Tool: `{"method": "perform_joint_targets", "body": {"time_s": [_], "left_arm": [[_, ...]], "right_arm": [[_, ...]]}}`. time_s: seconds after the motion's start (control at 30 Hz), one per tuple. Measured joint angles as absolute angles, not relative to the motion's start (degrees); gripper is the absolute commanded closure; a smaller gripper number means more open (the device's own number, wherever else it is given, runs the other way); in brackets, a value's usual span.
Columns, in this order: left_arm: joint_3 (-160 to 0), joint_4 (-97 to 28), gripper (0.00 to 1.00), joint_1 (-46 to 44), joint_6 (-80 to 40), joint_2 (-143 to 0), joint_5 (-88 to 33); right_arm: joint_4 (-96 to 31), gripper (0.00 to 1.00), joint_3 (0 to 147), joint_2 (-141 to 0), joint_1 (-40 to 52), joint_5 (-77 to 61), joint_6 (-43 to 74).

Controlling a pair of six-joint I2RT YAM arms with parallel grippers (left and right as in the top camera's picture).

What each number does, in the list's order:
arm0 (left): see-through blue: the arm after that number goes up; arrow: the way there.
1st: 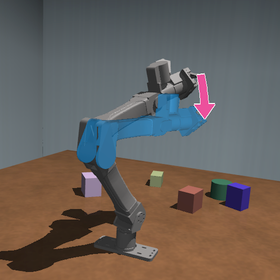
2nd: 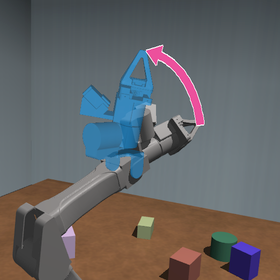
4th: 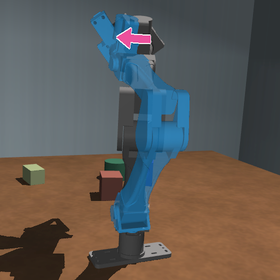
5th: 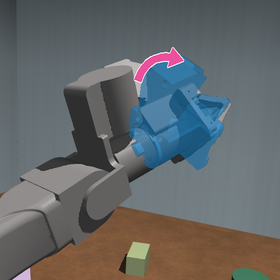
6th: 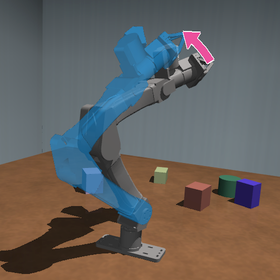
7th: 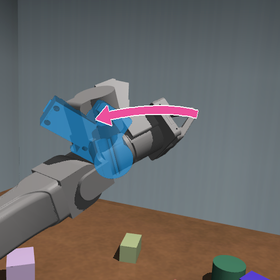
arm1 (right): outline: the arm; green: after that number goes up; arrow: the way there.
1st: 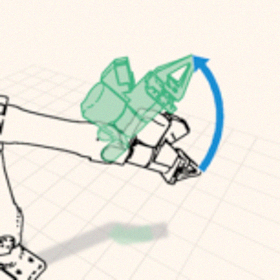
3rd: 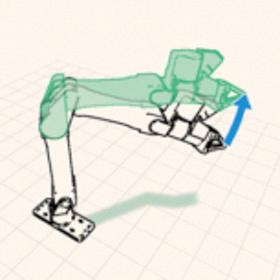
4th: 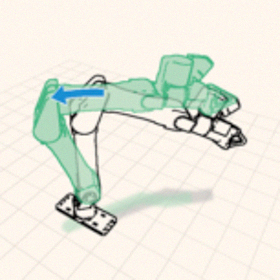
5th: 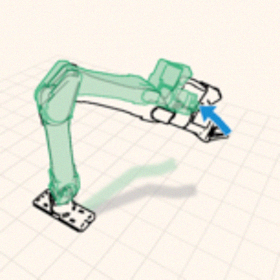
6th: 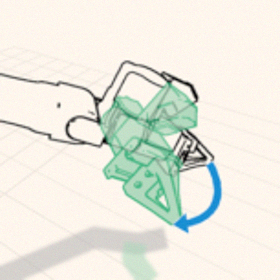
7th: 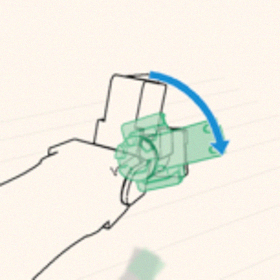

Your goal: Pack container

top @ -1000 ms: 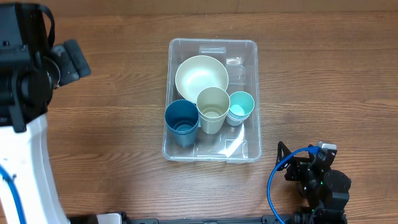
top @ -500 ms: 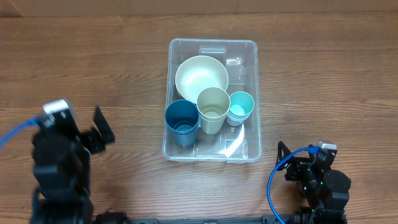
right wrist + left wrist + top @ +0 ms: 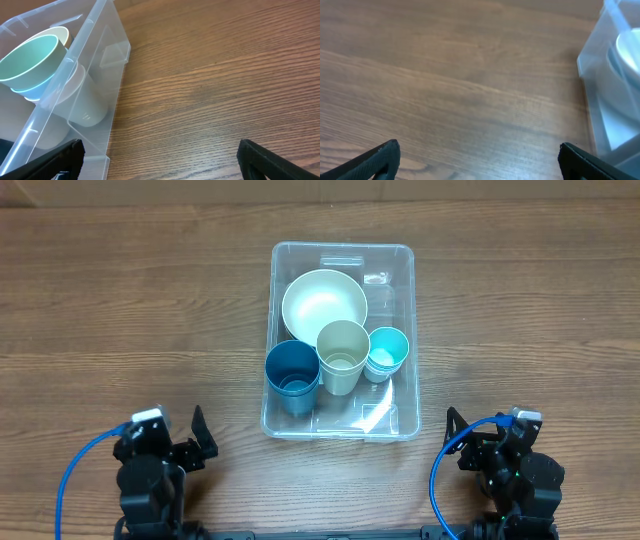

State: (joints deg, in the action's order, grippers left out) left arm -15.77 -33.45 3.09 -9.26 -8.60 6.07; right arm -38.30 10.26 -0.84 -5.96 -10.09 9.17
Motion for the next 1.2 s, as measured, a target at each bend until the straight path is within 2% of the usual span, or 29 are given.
{"method": "perform_joint_targets", "body": {"time_s": [0.3,1.2], "left_arm": [[-9.1,-33.0,0.0,3.1,-9.3,-2.8,5.5],[-9.0,-32.9,0.0,3.1,-9.3,-2.1,5.5]], "right_arm": [[-38.3,0.0,10.3,-0.8,-6.0,-10.1,9.2],[-38.3,0.0,10.3,-0.8,-6.0,-10.1,9.1]]}}
